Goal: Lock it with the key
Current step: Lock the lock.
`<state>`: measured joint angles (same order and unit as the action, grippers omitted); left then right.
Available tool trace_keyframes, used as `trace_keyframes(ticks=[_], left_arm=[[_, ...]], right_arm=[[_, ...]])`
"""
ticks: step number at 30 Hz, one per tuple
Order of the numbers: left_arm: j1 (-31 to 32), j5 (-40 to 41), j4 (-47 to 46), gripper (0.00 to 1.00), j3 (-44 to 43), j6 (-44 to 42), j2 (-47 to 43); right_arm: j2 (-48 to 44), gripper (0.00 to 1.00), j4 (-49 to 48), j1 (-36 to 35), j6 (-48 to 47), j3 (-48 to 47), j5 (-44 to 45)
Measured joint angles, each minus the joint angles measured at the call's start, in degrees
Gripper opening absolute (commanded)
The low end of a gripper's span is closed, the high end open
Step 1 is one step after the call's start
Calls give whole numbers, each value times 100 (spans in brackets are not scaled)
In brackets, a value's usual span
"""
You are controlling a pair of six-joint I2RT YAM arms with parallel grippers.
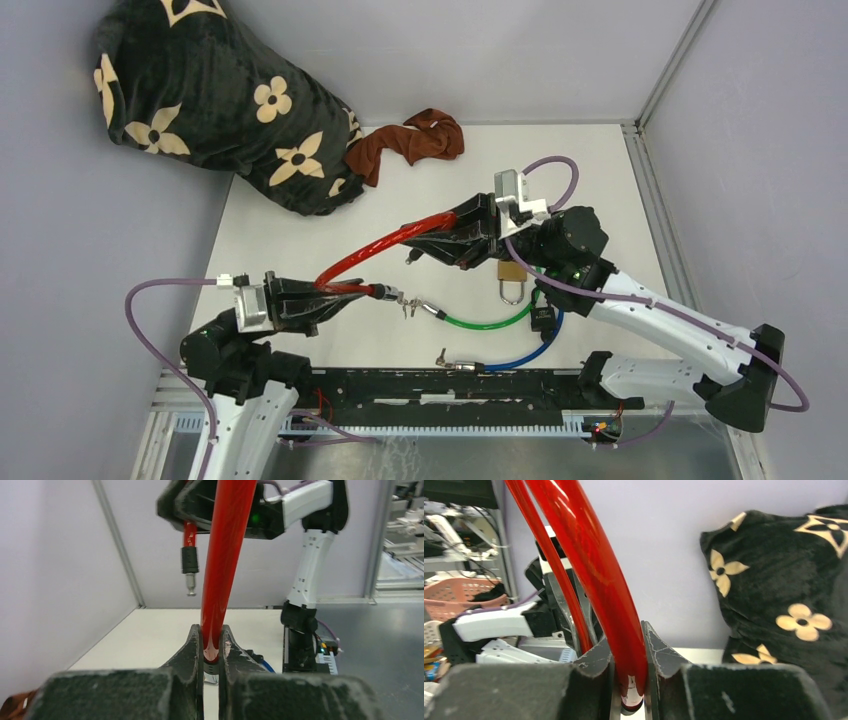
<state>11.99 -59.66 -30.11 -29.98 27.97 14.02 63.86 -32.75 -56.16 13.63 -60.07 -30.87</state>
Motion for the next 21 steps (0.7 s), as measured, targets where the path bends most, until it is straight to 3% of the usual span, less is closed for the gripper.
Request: trace_keyframes(ticks=[2, 4, 5, 10, 12, 14, 15, 19, 20, 21], left_arm=[[0, 339, 496, 6, 2, -136, -144], [0, 804, 1010, 23, 4, -168, -317], [0, 1047, 1248, 27, 4, -168, -389], [0, 1860, 2000, 36, 129, -168, -553], [2, 2094, 2159, 33, 232, -170, -560], [2, 2227, 2297, 9, 282, -170, -555], [0, 2269, 2339, 3, 291, -210, -555], [2, 2446, 2503, 2, 293, -514, -588], [2, 2529, 2588, 2, 293, -662, -634], [4, 2632, 2682, 2, 293, -835, -691]], right_arm=[[-79, 0, 192, 2, -177, 57, 175], [-205, 0, 474, 2, -393, 168, 455], [-245, 0, 612, 2, -474, 212, 566], [-247, 0, 1078, 13, -610, 319, 870], [-188, 0, 1163, 13, -616, 321, 870], [-133, 0, 1231, 13, -616, 321, 870], [-111, 0, 1266, 13, -619, 321, 868], [-98, 0, 1436, 39, -667, 323, 866], [-101, 3, 1486, 72, -715, 323, 863], [-103, 14, 1556, 127, -767, 328, 846]])
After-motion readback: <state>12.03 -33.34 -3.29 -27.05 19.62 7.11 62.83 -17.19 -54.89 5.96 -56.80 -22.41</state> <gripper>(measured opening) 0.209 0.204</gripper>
